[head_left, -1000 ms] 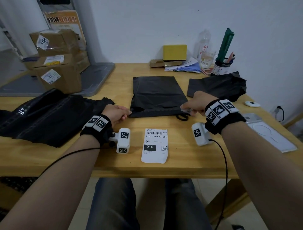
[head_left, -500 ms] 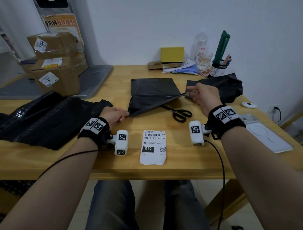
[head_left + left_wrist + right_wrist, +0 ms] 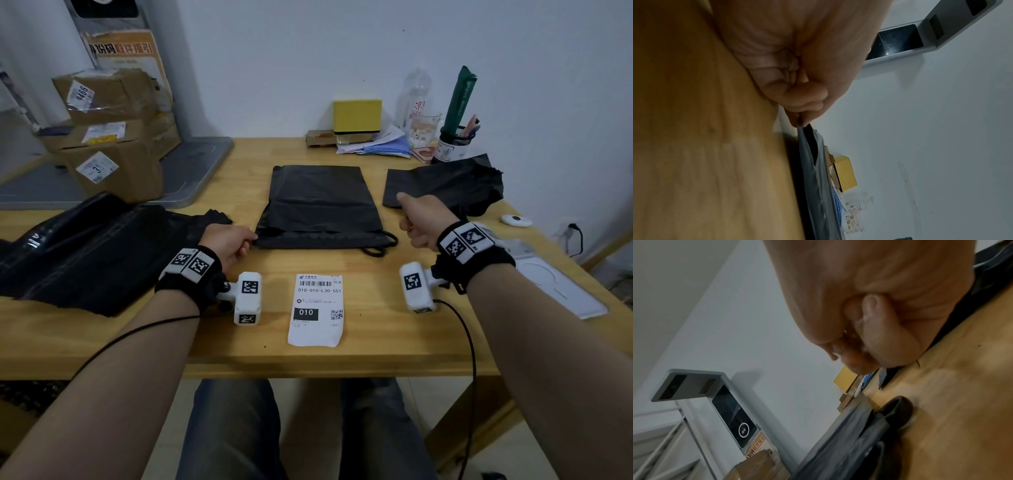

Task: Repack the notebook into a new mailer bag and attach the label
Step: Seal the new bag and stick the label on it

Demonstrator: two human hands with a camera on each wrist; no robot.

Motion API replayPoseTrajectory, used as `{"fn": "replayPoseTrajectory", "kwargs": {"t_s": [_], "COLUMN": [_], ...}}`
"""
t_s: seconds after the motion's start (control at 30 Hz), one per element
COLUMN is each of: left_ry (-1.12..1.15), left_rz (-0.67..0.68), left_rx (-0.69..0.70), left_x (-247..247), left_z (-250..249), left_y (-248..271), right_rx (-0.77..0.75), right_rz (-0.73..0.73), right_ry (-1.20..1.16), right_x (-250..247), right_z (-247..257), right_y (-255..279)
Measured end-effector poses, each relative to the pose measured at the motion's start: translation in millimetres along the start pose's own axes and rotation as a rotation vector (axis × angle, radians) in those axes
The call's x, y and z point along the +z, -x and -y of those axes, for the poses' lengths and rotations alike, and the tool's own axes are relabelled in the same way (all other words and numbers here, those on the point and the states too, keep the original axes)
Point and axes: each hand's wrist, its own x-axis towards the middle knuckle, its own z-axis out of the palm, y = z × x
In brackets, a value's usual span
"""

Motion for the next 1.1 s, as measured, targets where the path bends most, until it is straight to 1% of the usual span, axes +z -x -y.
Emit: {"fn": "replayPoseTrajectory", "kwargs": {"t_s": [0.07, 0.13, 0.33, 0.4, 0.47, 0.6, 0.73, 0.87, 1.0, 1.1], "left_ry": [0.007, 0.010, 0.000, -0.014, -0.039, -0.115, -0.254, -0.328, -0.393, -0.383], "left_rz": [-0.021, -0.032, -0.031, -0.027, -0.003, 0.086, 0.201, 0.275, 0.337, 0.337], "left_rx": [-0.008, -0.015, -0.012, -0.012, -0.028, -0.085, -0.027, 0.033, 0.029, 0.016], "left_x": [-3, -5, -5, -4, -3, -8, -13, -12, -17, -19], "left_z": [0, -1, 0, -1, -4, -13, -19, -20, -19, -17], "left_y": [0, 1, 1, 0, 0, -4, -15, -22, -32, -39], "right_rx": [0.008, 0.007, -0.012, -0.008, 0.002, 0.012, -0.019, 0.025, 0.047, 0.051], "right_rz": [0.009, 0.035, 0.040, 0.037, 0.045, 0.099, 0.109, 0.219, 0.266, 0.279], "right_ry": [0.056, 0.060, 0.002, -0.055, -0.105, -0.086, -0.077, -0.050, -0.044, -0.061], "right_x": [2, 5, 15, 18, 20, 26, 27, 19, 16, 15], "right_z": [-3, -3, -1, -1, 0, -2, -3, -9, -15, -17], "right_y": [-1, -1, -6, -9, -10, -12, -10, -13, -17, -16]}}
